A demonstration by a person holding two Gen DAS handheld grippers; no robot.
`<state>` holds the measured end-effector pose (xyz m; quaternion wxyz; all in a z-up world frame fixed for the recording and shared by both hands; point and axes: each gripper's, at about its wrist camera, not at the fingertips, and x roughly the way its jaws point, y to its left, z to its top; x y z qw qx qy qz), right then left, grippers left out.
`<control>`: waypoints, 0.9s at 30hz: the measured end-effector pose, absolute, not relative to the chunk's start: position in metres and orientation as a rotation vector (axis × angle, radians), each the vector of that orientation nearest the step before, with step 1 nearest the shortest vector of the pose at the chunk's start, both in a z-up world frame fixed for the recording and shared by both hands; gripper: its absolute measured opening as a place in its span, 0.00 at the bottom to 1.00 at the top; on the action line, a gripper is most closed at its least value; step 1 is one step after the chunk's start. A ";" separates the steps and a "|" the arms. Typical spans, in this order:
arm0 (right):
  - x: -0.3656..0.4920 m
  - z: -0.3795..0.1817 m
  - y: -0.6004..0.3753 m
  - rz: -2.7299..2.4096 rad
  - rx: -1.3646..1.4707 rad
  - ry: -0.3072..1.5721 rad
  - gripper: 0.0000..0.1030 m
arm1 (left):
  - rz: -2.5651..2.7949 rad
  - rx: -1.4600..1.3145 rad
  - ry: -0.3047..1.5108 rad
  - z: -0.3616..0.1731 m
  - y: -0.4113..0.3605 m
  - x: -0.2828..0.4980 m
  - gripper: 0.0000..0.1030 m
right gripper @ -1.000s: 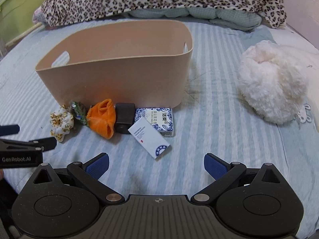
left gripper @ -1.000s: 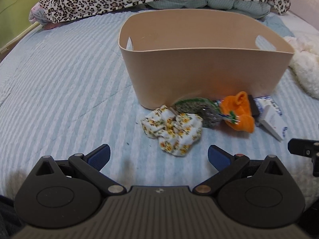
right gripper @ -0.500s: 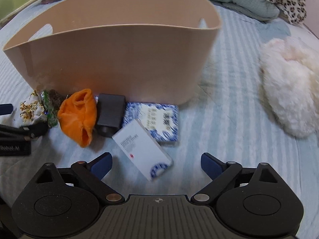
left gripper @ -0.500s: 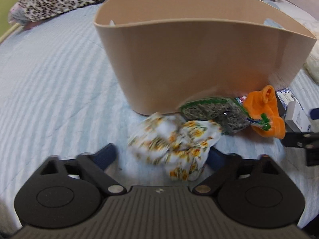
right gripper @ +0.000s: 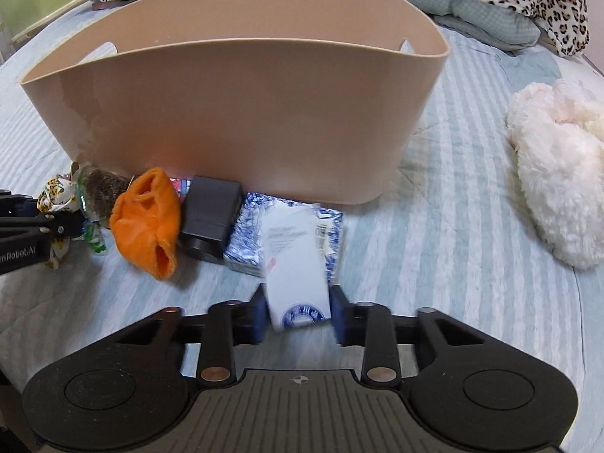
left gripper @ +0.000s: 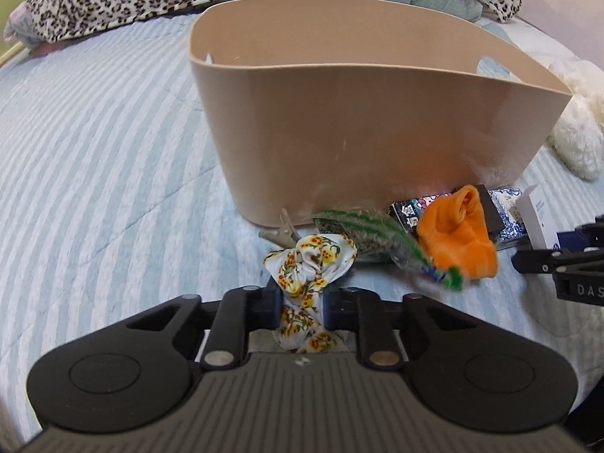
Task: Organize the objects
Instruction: 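Grasp the floral scrunchie with the left tool while the right tool grasps the white card box, then carry both items over the basket and open both tools to drop them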
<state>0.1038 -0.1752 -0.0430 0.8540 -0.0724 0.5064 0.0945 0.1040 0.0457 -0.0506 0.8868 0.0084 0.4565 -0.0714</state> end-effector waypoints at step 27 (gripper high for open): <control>0.075 0.044 -0.211 0.283 0.063 0.855 0.28 | -0.153 -0.033 0.670 0.078 0.052 0.079 0.13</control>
